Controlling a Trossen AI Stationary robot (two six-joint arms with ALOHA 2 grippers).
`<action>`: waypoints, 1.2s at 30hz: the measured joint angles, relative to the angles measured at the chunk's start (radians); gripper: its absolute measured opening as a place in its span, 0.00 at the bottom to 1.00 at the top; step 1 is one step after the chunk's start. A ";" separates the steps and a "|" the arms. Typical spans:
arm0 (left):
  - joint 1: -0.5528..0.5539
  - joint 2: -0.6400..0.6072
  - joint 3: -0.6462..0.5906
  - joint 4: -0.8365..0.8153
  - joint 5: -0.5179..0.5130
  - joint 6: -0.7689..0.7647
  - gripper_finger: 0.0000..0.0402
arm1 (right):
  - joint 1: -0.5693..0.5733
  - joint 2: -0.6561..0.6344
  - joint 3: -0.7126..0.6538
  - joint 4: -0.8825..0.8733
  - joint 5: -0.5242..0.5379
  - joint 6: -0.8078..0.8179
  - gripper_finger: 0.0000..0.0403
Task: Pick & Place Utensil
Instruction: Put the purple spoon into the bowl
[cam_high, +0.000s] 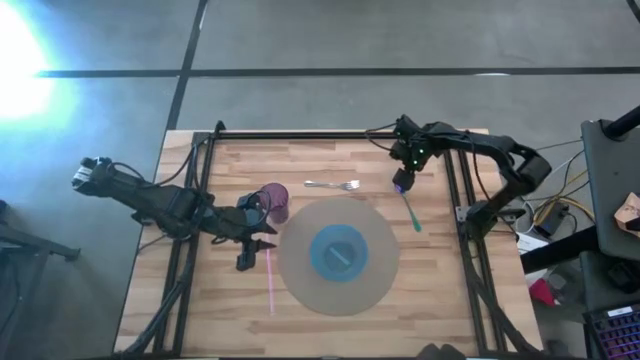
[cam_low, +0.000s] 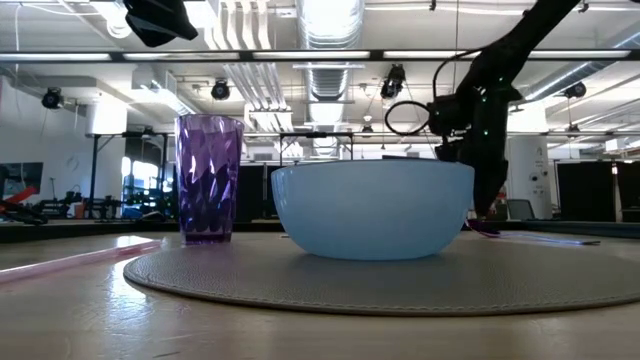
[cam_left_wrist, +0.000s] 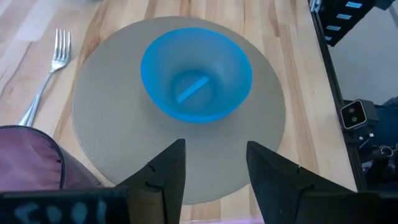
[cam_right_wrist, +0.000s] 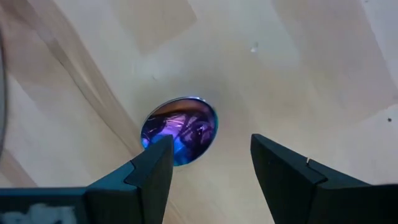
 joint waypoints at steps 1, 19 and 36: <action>0.000 0.000 0.000 0.000 0.000 -0.002 0.40 | 0.000 0.005 0.000 0.000 0.000 -0.012 0.52; 0.000 0.000 0.000 0.000 0.000 -0.017 0.40 | 0.000 0.082 0.000 0.012 -0.095 -0.148 0.52; 0.000 0.000 0.000 0.000 -0.025 -0.022 0.40 | -0.049 0.088 0.000 0.025 -0.150 -0.188 0.48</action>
